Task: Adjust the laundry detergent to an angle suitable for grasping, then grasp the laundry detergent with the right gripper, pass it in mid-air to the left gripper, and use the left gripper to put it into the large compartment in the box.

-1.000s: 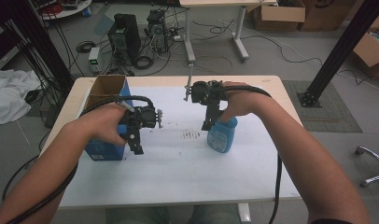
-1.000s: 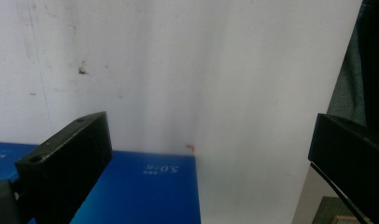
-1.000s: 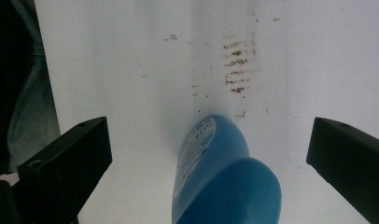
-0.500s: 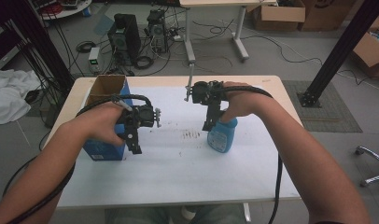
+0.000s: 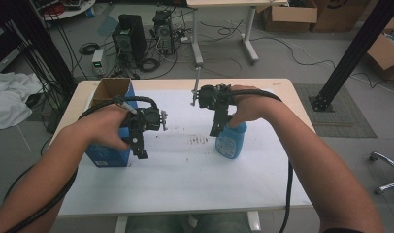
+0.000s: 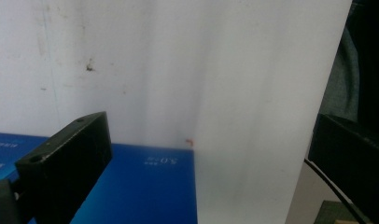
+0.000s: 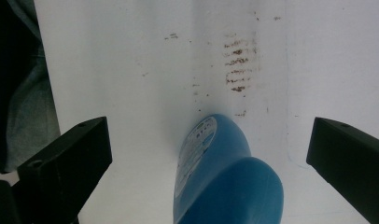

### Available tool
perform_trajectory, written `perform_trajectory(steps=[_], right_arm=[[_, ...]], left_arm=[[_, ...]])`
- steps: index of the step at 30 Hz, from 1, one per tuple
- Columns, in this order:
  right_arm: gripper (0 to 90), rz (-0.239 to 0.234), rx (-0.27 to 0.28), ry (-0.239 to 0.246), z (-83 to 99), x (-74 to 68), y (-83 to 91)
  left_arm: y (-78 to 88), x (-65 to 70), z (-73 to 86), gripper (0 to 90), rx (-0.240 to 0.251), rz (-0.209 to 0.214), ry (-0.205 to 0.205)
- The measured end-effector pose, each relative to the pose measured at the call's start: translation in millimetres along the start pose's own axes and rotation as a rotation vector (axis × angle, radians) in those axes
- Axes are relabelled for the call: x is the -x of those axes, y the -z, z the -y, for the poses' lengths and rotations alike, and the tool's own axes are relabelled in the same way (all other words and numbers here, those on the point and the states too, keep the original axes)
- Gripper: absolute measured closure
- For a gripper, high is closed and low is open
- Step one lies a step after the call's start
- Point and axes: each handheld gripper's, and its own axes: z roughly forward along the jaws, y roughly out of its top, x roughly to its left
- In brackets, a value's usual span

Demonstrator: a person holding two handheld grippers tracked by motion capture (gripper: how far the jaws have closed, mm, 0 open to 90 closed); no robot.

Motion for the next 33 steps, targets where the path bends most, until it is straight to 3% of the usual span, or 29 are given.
perform_trajectory(steps=[17,21,27,33], right_arm=[[0.0,0.005,0.009,-0.023,7.6,-1.2,1.3],[0.0,0.009,0.033,-0.018,6.5,-4.0,3.9],[0.0,0.026,0.117,-0.017,7.7,-2.6,13.4],[0.0,0.042,0.257,-0.047,16.1,2.5,23.5]], left_arm=[[-5.0,-0.7,1.8,0.1,-0.004,0.010,0.003],[-3.5,1.4,2.0,0.1,0.003,0.005,0.005],[-3.5,3.6,0.4,0.1,0.011,0.007,0.003],[-3.4,6.1,-0.7,0.1,0.007,0.010,-0.005]])
